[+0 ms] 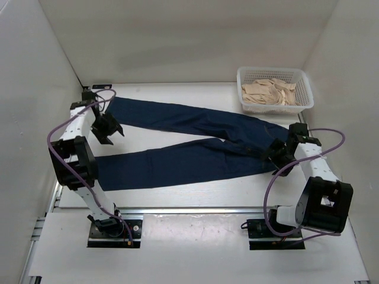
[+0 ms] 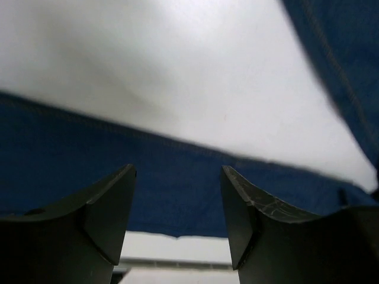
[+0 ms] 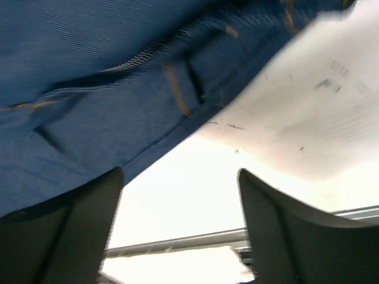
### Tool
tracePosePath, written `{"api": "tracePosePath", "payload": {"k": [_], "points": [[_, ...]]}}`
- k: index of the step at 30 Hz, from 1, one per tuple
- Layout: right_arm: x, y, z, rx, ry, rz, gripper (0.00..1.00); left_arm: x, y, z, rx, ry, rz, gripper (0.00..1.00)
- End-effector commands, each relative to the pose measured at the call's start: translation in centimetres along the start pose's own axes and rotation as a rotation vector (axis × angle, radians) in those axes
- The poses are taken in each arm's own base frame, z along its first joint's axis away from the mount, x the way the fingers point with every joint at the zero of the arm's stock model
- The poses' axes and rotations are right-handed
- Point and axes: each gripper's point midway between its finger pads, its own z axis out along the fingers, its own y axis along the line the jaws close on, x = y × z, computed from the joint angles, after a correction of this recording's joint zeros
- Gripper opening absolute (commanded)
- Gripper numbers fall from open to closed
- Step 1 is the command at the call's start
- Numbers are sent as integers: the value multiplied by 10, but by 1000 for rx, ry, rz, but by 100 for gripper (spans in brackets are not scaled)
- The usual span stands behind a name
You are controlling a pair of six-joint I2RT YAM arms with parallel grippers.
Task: Fold and stack the trousers
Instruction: Flatten the trousers out
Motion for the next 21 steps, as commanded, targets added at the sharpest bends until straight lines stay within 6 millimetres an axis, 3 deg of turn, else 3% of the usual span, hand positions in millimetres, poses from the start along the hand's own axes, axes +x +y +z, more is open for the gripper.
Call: {"api": "tracePosePath", "payload": {"k": [1,2,3,7,9,12,13,16,19,21], "points": [[-10,13,12,-121,-13,90,79,25,-3,6,51,16,-7,70],[-11,16,16,-132,-5,90,75,31,-1,9,51,36,-10,70],[-17,18,22,-133,-7,99,62,40,-2,11,47,52,-11,70],[-32,16,41,-90,3,96,33,35,-12,1,66,10,17,70],[-35,13,53,-65,17,92,26,28,-18,-10,86,-28,24,70],[-32,7,62,-37,41,99,27,21,-21,-19,84,-48,26,70],[-32,7,62,-37,41,99,39,20,-22,-21,84,-48,26,70],[-21,1,63,-27,56,102,60,18,-24,-31,95,-68,30,70],[-17,-4,71,-15,56,112,57,17,-24,-34,91,-80,31,70],[-18,0,77,-22,71,105,44,20,-28,-34,105,-71,40,70]]}}
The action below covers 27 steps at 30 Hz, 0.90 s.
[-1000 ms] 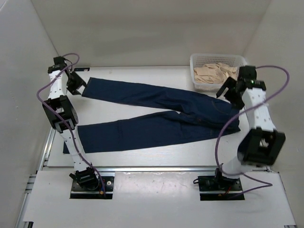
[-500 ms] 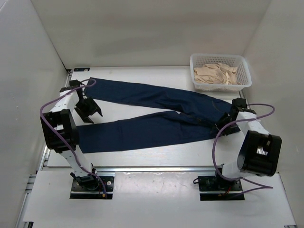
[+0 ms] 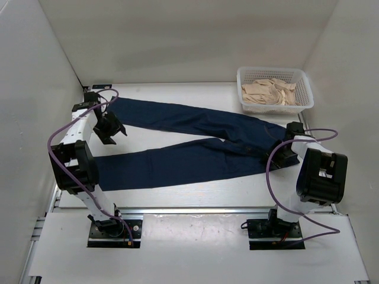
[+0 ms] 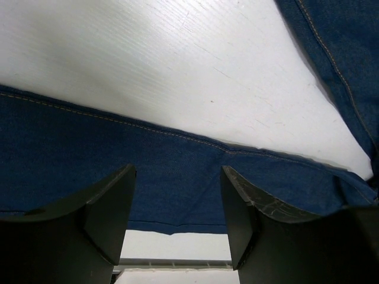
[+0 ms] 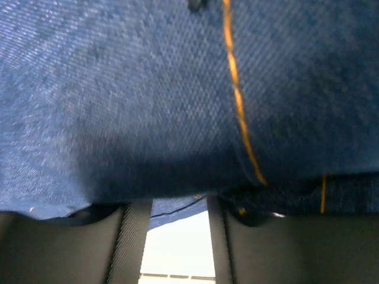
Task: Fold and stack the trousers
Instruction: Flatten the trousers out
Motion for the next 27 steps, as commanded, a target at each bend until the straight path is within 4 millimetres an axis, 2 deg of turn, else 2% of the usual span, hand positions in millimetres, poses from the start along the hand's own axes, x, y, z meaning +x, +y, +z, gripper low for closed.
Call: {"api": "tracePosePath", "payload": {"k": [1,3,4,6,9,13,17,18,19,20,23,24,25,27], "points": [[-10,2,13,4,-17,-6,41,-8,-15,-26,53,-71,19,70],[-16,14,13,2,-27,-34,29,-9,-16,-30,58,-82,30,70],[-17,14,13,6,-21,-33,14,-9,-16,-30,58,-82,30,70],[-15,19,7,-17,-19,-35,0,-12,-19,-36,68,-100,34,70],[1,14,-5,-13,-10,-53,0,-16,-22,-40,70,-105,44,70],[35,-6,-29,-2,5,-60,0,-23,-26,-44,75,-115,46,70],[95,-36,-52,45,78,-20,0,-26,-26,-45,67,-120,46,70],[101,-37,-60,28,54,9,0,-29,-25,-43,58,-121,45,70],[114,-44,-60,35,78,30,0,-28,-24,-40,53,-113,43,70],[128,-42,-67,-1,102,31,0,-31,-26,-42,57,-121,44,70],[140,-47,-78,-4,123,16,25,-30,-24,-38,49,-106,51,70],[144,-55,-86,40,140,-4,34,-30,-24,-38,49,-106,51,72],[132,-53,-95,61,85,-14,65,-31,-25,-40,49,-106,51,72],[124,-42,-104,27,59,-20,64,-28,-23,-40,43,-95,59,72]]}}
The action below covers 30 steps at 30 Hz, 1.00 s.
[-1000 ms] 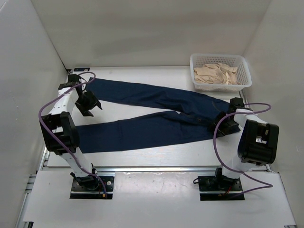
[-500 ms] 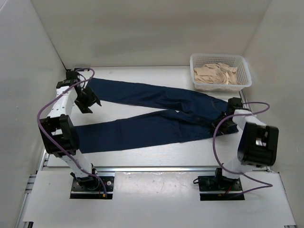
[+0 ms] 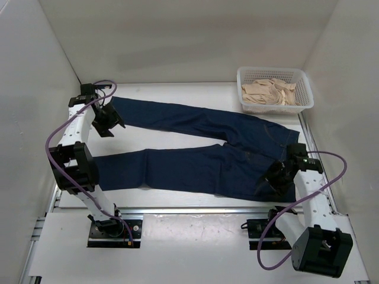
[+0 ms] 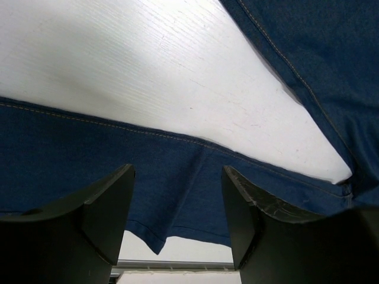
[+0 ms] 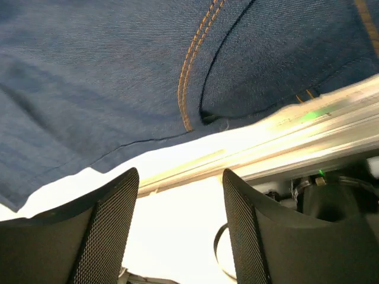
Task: Fold and stack the trousers
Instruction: Flatten the trousers out
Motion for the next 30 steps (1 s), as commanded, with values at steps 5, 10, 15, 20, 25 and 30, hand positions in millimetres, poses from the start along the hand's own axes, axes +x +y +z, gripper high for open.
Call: {"api": "tracePosePath", "payload": {"k": [5,10,15,20,25,30], "points": [[-75,54,-51,-62,-219,-55,19,29,14,-3,-26,45,11,72],[-127,99,-31,-126,-230,-91,0,97,36,19,-31,190,-40,68],[-146,122,-5,-138,-180,-88,0,134,44,29,-41,250,-112,55],[-163,104,30,-19,-163,-55,2,128,49,58,-113,273,-105,51],[-163,90,68,52,-86,-62,2,101,39,85,-120,285,-107,49],[-147,77,77,91,-65,-75,4,85,46,109,-158,297,-119,49]]}}
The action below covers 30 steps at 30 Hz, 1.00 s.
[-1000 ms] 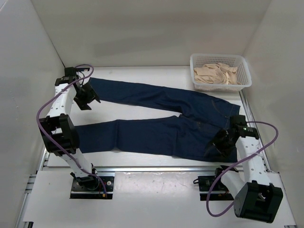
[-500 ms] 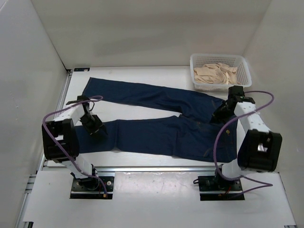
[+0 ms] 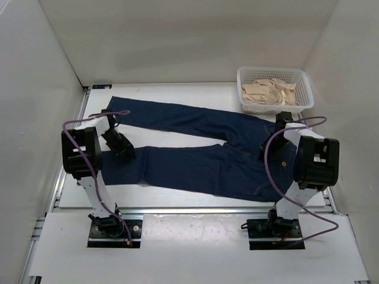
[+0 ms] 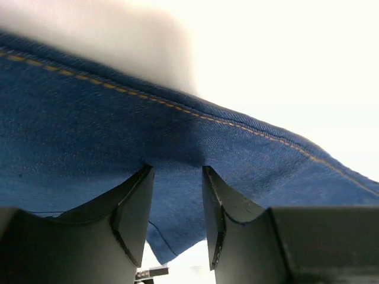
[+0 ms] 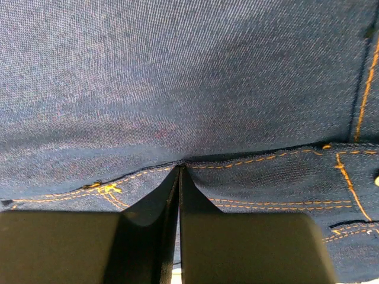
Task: Fold and stack the trousers
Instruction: Flatten the trousers out
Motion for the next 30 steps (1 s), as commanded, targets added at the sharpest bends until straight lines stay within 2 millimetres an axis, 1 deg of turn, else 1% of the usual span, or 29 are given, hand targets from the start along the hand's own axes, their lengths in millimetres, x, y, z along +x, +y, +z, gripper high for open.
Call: {"api": "tracePosePath", "payload": {"k": [1,2,4,5,6,7,8,9,11,12,13,15,16,17,18,19,20,21,22,23,24,25,26,27,28,29,30], "points": [[7,-9,-1,21,-21,-34,4,-44,-2,3,-5,-111,-1,49],[10,-14,0,36,-24,-33,4,-50,2,8,-21,-109,-13,49],[15,-20,-7,53,-50,-54,4,-65,8,4,-26,-129,-28,48],[19,-27,-8,70,-60,-54,4,-75,4,-3,-27,-148,-26,48],[11,-26,-22,73,-135,-77,4,-81,4,-10,-22,-160,-22,47],[18,-29,-27,95,-140,-96,4,-85,3,-16,-30,-174,-22,47],[16,-27,-36,96,-174,-117,4,-96,1,-26,-37,-210,-7,47],[13,-22,-50,80,-220,-130,4,-99,-2,-39,-36,-239,-4,47],[17,-6,-66,45,-258,-181,5,-100,-2,-59,-42,-271,8,47],[18,3,-75,15,-287,-202,5,-105,-8,-80,-25,-333,14,47],[27,15,-76,-2,-284,-251,7,-102,-15,-87,-16,-345,32,47],[34,41,-78,-62,-267,-293,9,-95,-35,-101,24,-368,75,48],[46,60,-75,-103,-235,-347,9,-92,-40,-100,33,-361,89,48],[54,68,-61,-87,-186,-359,9,-87,-47,-102,53,-358,94,48],[56,86,-61,-114,-178,-389,9,-78,-56,-98,71,-333,110,48],[71,99,-55,-123,-146,-442,9,-76,-59,-89,66,-322,120,48],[78,103,-38,-90,-105,-466,9,-71,-59,-82,56,-303,128,48],[86,109,-32,-93,-79,-488,7,-68,-59,-79,60,-286,117,48],[98,115,-27,-89,-60,-526,7,-62,-58,-63,47,-261,128,48],[105,113,-15,-60,-31,-530,7,-56,-57,-55,40,-248,127,48],[109,115,-10,-57,-23,-530,7,-51,-55,-48,41,-229,126,48],[120,108,-1,-37,0,-549,7,-42,-44,-35,18,-194,119,48],[129,102,7,-19,36,-540,7,-40,-41,-28,14,-188,118,48],[137,103,11,-30,46,-535,7,-33,-35,-22,-1,-166,113,48],[148,88,19,-7,82,-543,7,-25,-23,-10,-29,-139,106,48],[155,81,23,12,98,-534,7,-19,-18,-8,-37,-128,104,48],[165,77,24,16,106,-548,7,-18,-13,-6,-37,-128,93,48]]}}
